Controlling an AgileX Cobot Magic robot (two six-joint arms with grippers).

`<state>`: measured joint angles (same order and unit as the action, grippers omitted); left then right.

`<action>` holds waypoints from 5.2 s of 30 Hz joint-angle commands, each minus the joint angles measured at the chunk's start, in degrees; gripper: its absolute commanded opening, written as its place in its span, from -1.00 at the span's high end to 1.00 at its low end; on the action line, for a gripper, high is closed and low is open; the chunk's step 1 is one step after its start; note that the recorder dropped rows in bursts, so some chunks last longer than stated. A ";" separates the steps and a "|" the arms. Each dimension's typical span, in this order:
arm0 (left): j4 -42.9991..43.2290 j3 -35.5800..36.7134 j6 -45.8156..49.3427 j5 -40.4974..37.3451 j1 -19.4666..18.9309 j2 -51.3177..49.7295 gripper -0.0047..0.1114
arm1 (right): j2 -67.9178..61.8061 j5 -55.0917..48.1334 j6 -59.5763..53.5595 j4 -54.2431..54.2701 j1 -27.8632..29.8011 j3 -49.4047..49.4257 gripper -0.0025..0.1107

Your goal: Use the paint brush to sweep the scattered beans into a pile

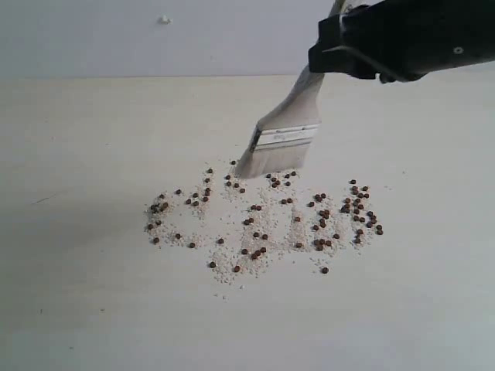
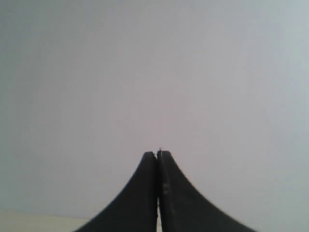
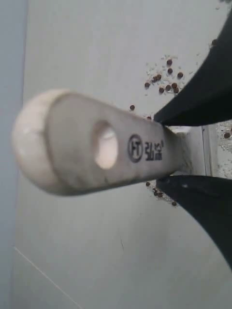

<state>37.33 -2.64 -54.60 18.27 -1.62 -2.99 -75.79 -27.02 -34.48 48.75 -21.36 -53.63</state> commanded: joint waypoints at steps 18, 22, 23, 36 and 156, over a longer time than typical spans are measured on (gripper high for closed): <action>48.89 -30.61 -3.41 37.59 2.76 -70.46 0.85 | -7.70 3.06 6.70 0.18 -2.94 -4.50 0.96; 46.48 -33.01 5.26 35.79 7.43 -75.77 0.58 | -10.36 2.24 6.70 0.03 -2.94 -6.26 0.96; 45.53 -33.46 6.80 34.58 8.77 -76.65 0.49 | -10.97 1.96 6.70 -0.34 -2.94 -6.79 0.96; 29.20 -34.16 21.54 23.39 19.79 -83.92 -0.15 | -14.26 1.97 10.62 -3.60 -2.94 -11.43 0.96; 50.97 -54.12 -2.35 51.70 13.03 -104.70 0.92 | 2.79 -7.99 -84.02 51.20 -2.94 10.81 -0.11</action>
<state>88.16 -56.41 -57.24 68.99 11.57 -108.05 -71.45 -34.39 -115.14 99.49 -24.22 -41.45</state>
